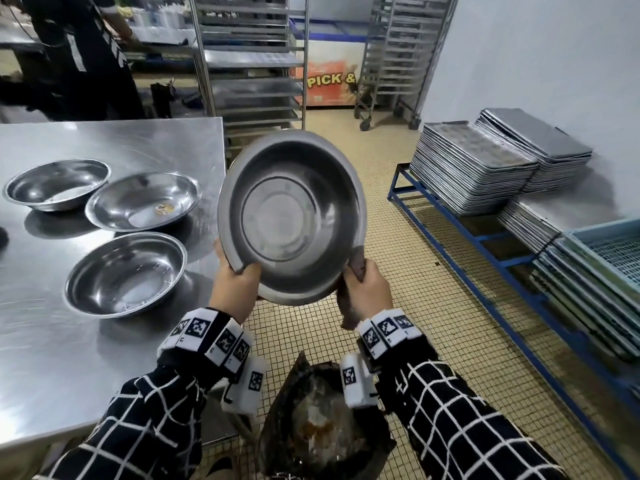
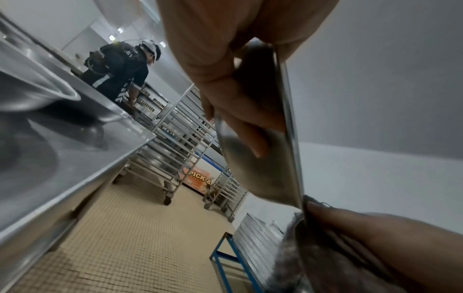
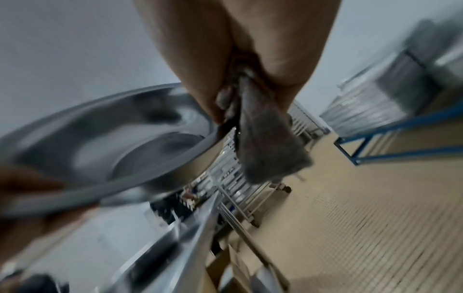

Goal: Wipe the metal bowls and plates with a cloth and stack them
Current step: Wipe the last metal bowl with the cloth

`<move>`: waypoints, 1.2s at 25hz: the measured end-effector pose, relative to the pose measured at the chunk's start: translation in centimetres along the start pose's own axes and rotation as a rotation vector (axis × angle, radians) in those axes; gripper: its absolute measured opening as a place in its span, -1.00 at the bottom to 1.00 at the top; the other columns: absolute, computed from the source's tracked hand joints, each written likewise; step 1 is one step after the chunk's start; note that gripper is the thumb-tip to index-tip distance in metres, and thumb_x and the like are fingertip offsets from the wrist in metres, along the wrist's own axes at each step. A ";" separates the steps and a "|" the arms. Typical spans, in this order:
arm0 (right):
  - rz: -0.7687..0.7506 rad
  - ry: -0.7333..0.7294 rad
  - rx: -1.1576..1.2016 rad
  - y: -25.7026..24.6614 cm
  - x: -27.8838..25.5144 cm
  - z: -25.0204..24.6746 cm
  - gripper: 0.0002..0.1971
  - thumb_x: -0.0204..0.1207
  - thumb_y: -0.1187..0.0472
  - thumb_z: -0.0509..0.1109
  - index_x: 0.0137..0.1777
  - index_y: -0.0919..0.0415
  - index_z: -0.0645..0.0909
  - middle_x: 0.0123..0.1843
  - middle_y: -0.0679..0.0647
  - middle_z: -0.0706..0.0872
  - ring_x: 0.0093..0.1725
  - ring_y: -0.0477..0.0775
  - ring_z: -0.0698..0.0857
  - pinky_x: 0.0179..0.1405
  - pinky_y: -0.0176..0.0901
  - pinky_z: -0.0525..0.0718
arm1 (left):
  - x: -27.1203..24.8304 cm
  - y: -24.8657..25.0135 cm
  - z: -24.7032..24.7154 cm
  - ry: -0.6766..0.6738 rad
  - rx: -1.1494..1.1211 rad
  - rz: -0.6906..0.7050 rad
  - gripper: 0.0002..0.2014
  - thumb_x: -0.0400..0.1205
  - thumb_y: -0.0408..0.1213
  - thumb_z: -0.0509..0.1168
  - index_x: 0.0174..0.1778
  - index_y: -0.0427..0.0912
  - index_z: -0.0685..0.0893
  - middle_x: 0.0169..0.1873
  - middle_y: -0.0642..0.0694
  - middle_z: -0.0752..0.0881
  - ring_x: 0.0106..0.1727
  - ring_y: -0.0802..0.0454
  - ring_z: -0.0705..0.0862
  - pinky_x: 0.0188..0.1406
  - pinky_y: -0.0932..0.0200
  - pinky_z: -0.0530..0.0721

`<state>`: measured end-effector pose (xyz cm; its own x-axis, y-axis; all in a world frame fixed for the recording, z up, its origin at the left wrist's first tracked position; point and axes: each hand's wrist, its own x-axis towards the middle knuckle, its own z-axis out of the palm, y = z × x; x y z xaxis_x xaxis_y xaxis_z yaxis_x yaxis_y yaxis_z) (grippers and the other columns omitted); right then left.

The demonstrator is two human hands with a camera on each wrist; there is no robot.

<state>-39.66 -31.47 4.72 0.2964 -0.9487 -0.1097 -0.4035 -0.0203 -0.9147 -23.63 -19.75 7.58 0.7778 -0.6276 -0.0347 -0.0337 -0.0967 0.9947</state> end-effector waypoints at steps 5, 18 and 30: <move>-0.362 -0.013 -0.277 1.0 -1.0 1.8 -0.63 0.63 0.04 0.29 0.36 0.16 0.48 0.16 -0.07 0.62 0.10 -0.15 0.59 0.11 -0.34 0.55 | 0.0 -0.3 -0.6 -0.049 0.298 0.122 -0.42 0.62 -0.46 0.18 0.57 -0.06 0.27 0.01 -0.08 0.63 0.01 -0.06 0.61 -0.06 0.23 0.48; -0.542 -0.305 -1.169 4.4 2.3 1.7 -0.21 0.57 -0.20 -0.33 0.58 0.25 0.33 0.57 0.28 0.40 0.60 0.31 0.29 0.63 0.22 0.07 | -0.4 0.6 0.5 -0.121 0.325 0.171 -0.55 0.65 -0.34 0.22 0.49 -0.06 0.47 -0.13 0.07 0.68 -0.17 0.32 0.59 -0.20 0.48 0.58; -0.428 -0.074 -1.085 4.0 2.3 -1.4 -0.38 0.70 -0.11 -0.16 0.67 0.03 -0.28 0.69 0.01 -0.33 0.65 0.07 -0.35 0.60 0.39 -0.19 | -0.1 1.4 0.7 -0.069 0.168 0.121 -0.78 0.58 -0.45 0.22 -0.11 -0.03 0.68 -0.40 0.03 0.62 -0.37 0.11 0.55 -0.46 0.40 0.53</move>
<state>-41.80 -34.16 1.39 0.6223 -0.7795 0.0719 -0.7759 -0.6264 -0.0747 -24.20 -20.30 8.95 0.7167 -0.6937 0.0722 -0.2331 -0.1408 0.9622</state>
